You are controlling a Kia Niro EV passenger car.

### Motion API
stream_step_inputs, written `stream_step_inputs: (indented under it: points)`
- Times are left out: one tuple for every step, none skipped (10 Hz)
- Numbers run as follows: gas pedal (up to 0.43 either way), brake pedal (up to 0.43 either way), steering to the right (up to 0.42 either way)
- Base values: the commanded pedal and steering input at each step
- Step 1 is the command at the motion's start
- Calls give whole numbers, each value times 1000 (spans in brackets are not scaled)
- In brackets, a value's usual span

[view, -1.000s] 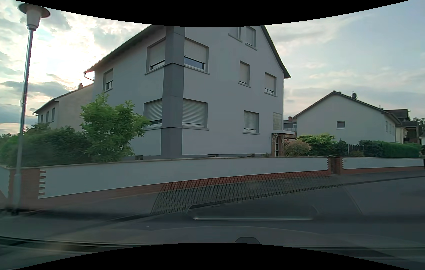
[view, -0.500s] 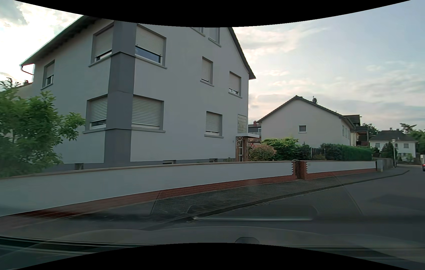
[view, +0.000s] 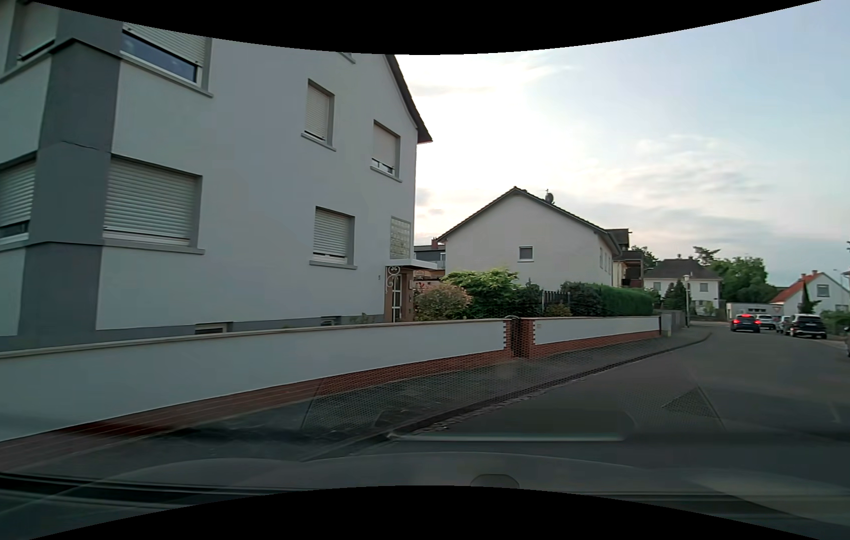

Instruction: Follow the waypoints while adhering to traffic rules and regulations

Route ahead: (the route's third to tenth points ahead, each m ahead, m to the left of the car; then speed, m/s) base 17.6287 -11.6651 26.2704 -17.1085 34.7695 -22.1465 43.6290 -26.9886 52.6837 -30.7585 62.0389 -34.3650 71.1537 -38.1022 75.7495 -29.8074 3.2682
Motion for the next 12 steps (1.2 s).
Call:
stream_step_inputs:
  points:
    - [138,0,453]
    - [150,0,450]
    - [150,0,445]
    - [150,0,438]
    - [150,0,431]
    - [150,0,427]
    - [150,0,422]
    - [150,0,415]
    - [150,0,405]
    - [150,0,393]
    - [150,0,372]
    - [157,0,350]
